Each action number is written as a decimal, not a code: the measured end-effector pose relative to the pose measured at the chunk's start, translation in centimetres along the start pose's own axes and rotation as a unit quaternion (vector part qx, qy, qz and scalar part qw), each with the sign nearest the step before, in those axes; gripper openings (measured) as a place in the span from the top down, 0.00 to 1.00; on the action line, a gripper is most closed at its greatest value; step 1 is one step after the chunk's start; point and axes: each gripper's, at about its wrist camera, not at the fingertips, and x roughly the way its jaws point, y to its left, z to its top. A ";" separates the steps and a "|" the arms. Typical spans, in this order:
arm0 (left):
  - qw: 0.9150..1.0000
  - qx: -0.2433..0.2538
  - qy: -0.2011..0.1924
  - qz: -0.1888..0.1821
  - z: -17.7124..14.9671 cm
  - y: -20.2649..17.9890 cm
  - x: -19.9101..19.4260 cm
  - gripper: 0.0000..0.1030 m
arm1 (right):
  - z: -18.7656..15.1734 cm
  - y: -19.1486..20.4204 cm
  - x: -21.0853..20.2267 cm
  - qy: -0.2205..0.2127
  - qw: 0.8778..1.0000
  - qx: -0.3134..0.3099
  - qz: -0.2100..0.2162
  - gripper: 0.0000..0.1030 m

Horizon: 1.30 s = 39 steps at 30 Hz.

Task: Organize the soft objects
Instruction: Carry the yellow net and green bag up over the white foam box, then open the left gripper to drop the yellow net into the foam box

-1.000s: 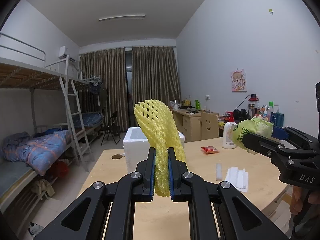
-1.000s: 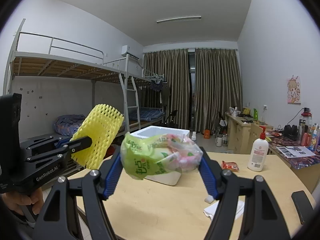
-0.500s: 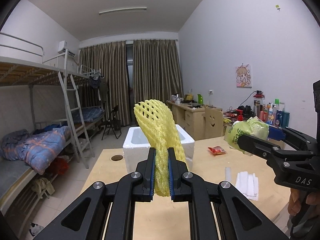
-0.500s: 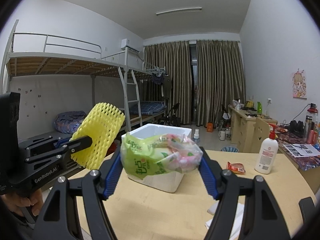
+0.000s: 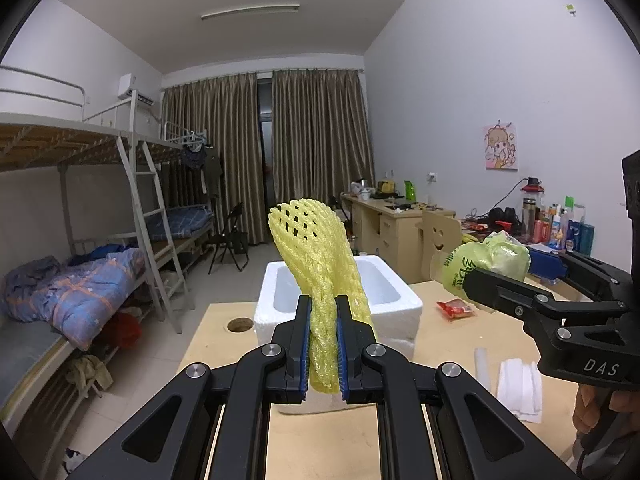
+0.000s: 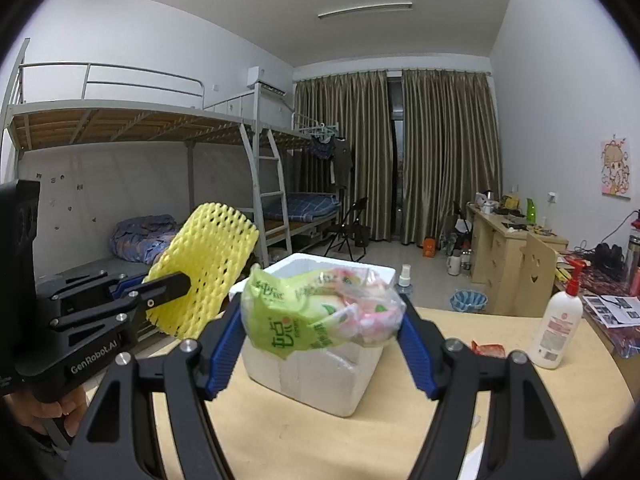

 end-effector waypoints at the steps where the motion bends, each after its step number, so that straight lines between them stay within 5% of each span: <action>1: 1.000 0.002 0.001 0.002 0.2 0.1 0.4 0.89 | 0.1 0.0 0.3 0.001 1.000 0.000 0.001 0.27; 39: 0.996 -0.006 0.081 -0.038 3.8 2.6 16.0 0.88 | 2.3 -2.9 6.5 0.033 0.999 0.029 -0.006 0.27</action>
